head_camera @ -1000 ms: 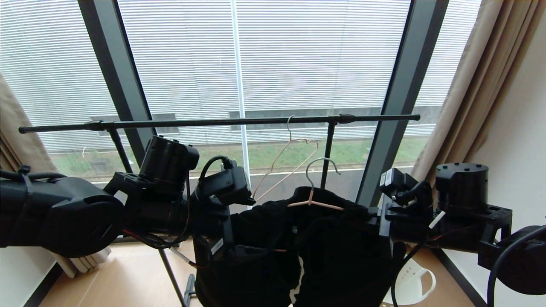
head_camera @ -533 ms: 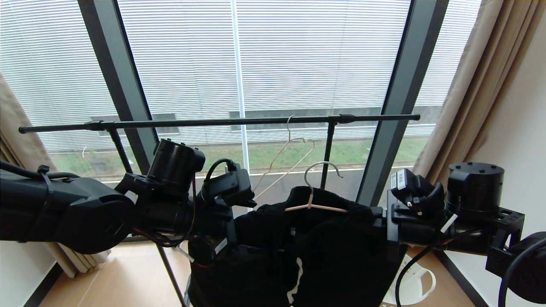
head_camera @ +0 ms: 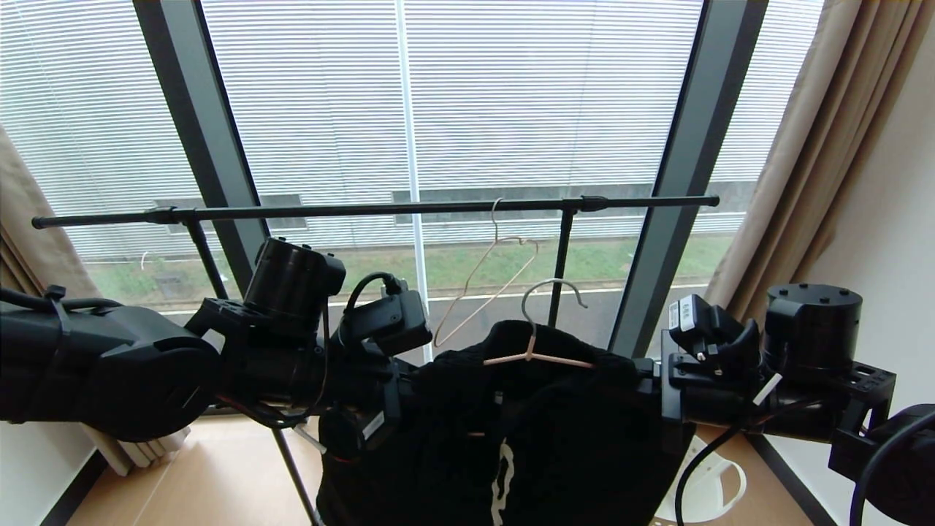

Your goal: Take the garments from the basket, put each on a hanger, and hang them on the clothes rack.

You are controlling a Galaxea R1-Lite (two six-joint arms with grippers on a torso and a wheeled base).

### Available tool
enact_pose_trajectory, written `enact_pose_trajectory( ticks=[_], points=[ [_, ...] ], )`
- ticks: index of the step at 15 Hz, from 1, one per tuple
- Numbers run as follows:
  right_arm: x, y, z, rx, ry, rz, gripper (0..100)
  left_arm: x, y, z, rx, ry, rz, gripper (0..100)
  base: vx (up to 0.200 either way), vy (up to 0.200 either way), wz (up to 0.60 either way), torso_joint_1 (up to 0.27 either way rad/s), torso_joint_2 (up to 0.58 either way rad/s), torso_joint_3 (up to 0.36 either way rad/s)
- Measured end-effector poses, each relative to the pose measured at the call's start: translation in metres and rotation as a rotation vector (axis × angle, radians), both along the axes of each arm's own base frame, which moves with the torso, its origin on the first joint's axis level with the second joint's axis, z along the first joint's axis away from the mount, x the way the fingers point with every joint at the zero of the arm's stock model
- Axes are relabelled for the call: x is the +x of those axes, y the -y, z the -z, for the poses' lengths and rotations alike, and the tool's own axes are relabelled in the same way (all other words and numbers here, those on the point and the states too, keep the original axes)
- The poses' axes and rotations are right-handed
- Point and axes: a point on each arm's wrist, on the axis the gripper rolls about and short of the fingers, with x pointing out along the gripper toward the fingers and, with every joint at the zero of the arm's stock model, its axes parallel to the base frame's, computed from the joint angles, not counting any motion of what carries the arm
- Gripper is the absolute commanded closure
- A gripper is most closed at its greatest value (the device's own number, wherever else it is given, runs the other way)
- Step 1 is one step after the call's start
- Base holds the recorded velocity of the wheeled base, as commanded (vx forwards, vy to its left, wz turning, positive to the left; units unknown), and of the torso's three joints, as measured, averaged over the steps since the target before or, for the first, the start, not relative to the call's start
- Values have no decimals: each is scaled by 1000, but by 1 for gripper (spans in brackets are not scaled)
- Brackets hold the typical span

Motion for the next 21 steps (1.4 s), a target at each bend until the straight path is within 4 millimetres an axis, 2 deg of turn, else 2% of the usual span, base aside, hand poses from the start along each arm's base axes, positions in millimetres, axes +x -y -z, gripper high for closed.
enact_pose_trajectory(
  ticks=[3,4,8,12,21],
  points=[
    [1,0,1,0,-5,2,100,-3,-2,-5,-8,13,-2,100,0,0,0,0,0,0],
    [1,0,1,1,-7,3,0,-4,-3,-7,-11,17,-2,100,0,0,0,0,0,0],
    [1,2,2,1,-15,10,0,-5,-6,-10,-17,23,-13,100,0,0,0,0,0,0],
    [5,15,2,20,-19,2,0,-3,-16,-16,-41,19,-48,100,0,0,0,0,0,0],
    [11,45,3,104,-37,-117,0,-18,-50,-35,-116,-1,-172,100,0,0,0,0,0,0]
  ],
)
